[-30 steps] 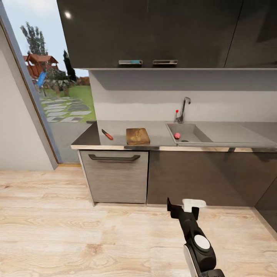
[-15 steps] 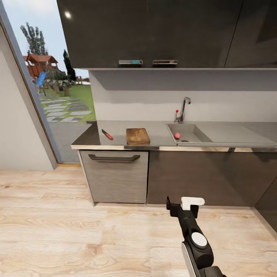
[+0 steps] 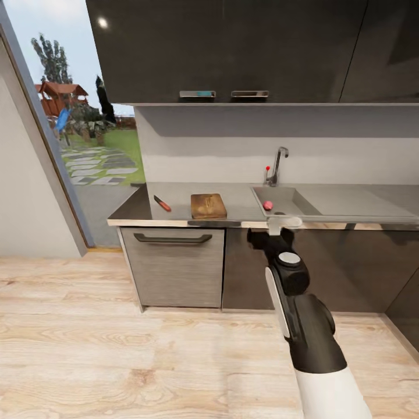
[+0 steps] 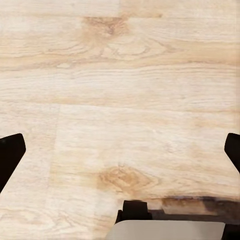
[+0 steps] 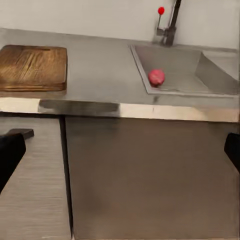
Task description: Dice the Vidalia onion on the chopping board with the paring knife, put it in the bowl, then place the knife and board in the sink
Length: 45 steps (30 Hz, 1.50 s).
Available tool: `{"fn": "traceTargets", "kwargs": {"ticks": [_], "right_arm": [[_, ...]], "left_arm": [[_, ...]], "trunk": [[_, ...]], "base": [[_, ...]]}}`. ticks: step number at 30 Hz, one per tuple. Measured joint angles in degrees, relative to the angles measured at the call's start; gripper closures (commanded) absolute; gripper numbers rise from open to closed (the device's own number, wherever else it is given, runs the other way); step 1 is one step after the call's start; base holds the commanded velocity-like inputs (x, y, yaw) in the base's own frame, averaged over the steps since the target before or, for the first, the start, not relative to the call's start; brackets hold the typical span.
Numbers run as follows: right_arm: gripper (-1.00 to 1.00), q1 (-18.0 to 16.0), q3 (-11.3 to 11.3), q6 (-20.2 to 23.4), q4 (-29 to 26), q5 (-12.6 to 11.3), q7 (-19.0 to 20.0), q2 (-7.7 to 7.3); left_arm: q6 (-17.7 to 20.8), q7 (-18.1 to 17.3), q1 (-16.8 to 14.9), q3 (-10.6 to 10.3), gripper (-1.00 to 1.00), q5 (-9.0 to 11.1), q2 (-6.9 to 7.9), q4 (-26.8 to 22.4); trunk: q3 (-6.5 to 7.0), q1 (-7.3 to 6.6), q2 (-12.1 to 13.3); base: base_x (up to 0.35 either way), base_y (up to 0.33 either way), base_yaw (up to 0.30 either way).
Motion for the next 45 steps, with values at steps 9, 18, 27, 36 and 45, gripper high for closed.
{"fn": "traceTargets", "kwargs": {"ticks": [9, 18, 27, 36, 45], "right_arm": [[-1.00, -26.6, 3.2, 10.4, 13.2, 0.6, -1.2, 0.00], [-1.00, -36.7, 3.2, 10.3, 27.9, -4.3, -1.2, -0.01], [-1.00, -37.2, 3.2, 10.3, 28.9, -6.4, -0.8, -0.01], [-1.00, -37.2, 3.2, 10.4, 28.9, -6.8, 0.3, -0.01], [-1.00, -37.2, 3.2, 10.7, 28.9, -7.6, 9.1, 0.00]], "left_arm": [[0.0, 0.0, 0.0, 0.0, -1.00, 0.0, -0.04, 0.1], [0.0, 0.0, 0.0, 0.0, -1.00, 0.0, -0.04, 0.1], [0.0, 0.0, 0.0, 0.0, -1.00, 0.0, -0.04, 0.1], [0.0, 0.0, 0.0, 0.0, -1.00, 0.0, -0.04, 0.1], [0.0, 0.0, 0.0, 0.0, -1.00, 0.0, -0.04, 0.1]], "trunk": [[0.00, 0.00, 0.0], [-0.01, -0.01, 0.0], [0.00, -0.03, 0.0], [0.00, -0.03, 0.0], [-0.01, -0.03, 0.0]], "base": [[0.000, 0.000, 0.000], [0.060, 0.020, 0.000], [0.234, 0.156, 0.000], [0.256, 0.180, 0.000], [0.256, 0.083, 0.000]]}}
